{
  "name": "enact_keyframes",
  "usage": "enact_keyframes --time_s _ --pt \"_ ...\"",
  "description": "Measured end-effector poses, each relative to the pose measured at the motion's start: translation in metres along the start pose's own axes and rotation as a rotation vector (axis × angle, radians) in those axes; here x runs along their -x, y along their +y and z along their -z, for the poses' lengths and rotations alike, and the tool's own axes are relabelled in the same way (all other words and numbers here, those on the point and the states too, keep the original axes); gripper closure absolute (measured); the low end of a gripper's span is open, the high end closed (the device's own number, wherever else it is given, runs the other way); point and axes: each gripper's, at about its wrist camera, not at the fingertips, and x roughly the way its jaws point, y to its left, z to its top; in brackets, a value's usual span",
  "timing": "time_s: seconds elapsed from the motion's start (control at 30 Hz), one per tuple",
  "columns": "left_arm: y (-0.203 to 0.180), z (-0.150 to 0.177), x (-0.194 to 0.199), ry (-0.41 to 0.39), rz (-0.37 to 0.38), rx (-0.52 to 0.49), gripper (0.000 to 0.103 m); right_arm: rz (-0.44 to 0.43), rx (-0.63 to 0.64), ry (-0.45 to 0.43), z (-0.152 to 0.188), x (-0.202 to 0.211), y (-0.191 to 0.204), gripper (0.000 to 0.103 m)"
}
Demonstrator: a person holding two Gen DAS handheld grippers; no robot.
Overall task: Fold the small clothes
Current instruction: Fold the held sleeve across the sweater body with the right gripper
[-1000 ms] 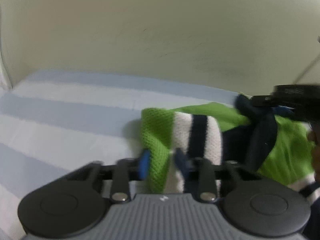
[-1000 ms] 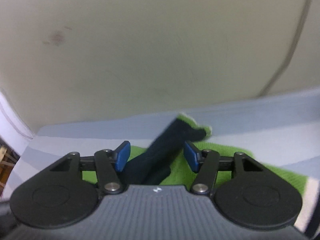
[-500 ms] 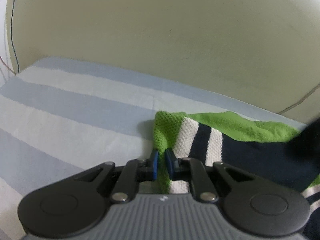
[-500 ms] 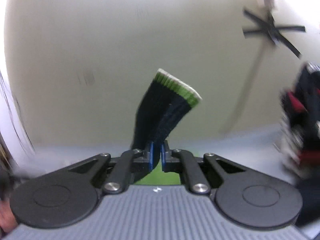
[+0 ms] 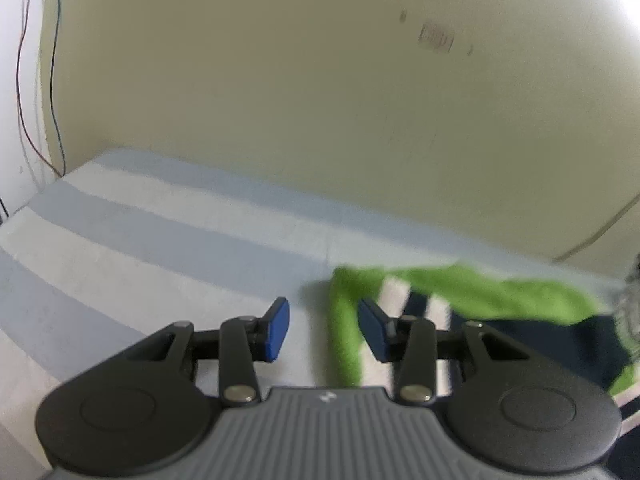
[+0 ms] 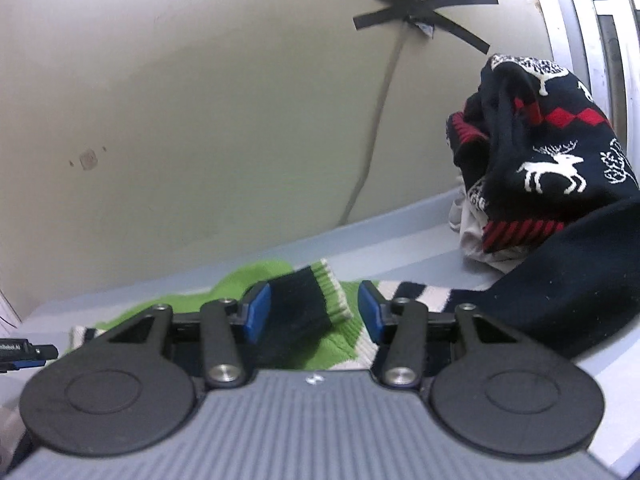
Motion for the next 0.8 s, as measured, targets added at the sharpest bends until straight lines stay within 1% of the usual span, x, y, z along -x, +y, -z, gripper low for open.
enact_keyframes --time_s 0.07,0.13,0.17,0.2,0.23,0.27,0.3,0.33,0.37,0.4,0.43,0.47,0.53,0.6,0.7,0.73,0.77,0.8 --pt "-0.004 0.000 0.006 -0.025 0.049 -0.016 0.064 -0.040 0.037 0.006 0.000 0.002 0.007 0.052" --pt "-0.017 0.006 0.007 -0.029 0.103 -0.071 0.063 -0.091 0.083 0.030 0.001 -0.004 0.018 0.052" --pt "-0.023 0.009 0.006 -0.024 0.119 -0.102 0.062 -0.110 0.101 0.043 0.000 -0.013 0.023 0.053" --pt "-0.033 0.014 0.001 -0.013 0.126 -0.146 0.062 -0.126 0.120 0.073 0.003 -0.020 0.028 0.053" --pt "-0.040 0.018 0.000 0.001 0.122 -0.187 0.062 -0.131 0.128 0.129 0.005 -0.028 0.029 0.053" --pt "-0.047 0.023 -0.007 0.020 0.110 -0.227 0.062 -0.120 0.123 0.203 0.009 -0.041 0.028 0.054" --pt "-0.052 0.028 -0.014 0.042 0.093 -0.259 0.062 -0.108 0.100 0.273 0.015 -0.054 0.022 0.054" --pt "-0.057 0.032 -0.019 0.067 0.068 -0.287 0.062 -0.126 0.073 0.236 0.016 -0.051 0.013 0.058" --pt "-0.058 0.038 -0.024 0.077 0.033 -0.316 0.058 -0.142 0.043 0.255 0.013 -0.047 0.006 0.062" --pt "-0.060 0.041 -0.026 0.058 -0.004 -0.353 0.054 -0.154 0.007 0.257 0.008 -0.039 -0.002 0.062" --pt "-0.061 0.042 -0.028 0.048 -0.022 -0.371 0.049 -0.162 -0.031 0.224 0.003 -0.025 -0.013 0.061" --pt "-0.060 0.042 -0.028 0.049 -0.024 -0.365 0.049 -0.153 -0.051 0.171 -0.002 -0.009 -0.026 0.060" --pt "-0.057 0.039 -0.030 0.052 -0.021 -0.355 0.048 -0.094 -0.096 0.084 -0.012 0.022 -0.057 0.060" --pt "-0.053 0.038 -0.031 0.053 -0.021 -0.348 0.047 -0.008 -0.193 0.032 -0.020 0.048 -0.099 0.059" --pt "-0.058 0.040 -0.031 0.049 -0.027 -0.346 0.045 0.115 -0.349 0.003 -0.023 0.077 -0.158 0.058" --pt "-0.057 0.040 -0.031 0.049 -0.027 -0.344 0.044 0.143 -0.407 -0.007 -0.021 0.084 -0.175 0.058" --pt "-0.057 0.040 -0.032 0.049 -0.026 -0.342 0.044 0.159 -0.458 -0.018 -0.018 0.088 -0.189 0.056" --pt "-0.057 0.040 -0.033 0.049 -0.026 -0.340 0.044 0.174 -0.511 -0.027 -0.014 0.091 -0.203 0.050"
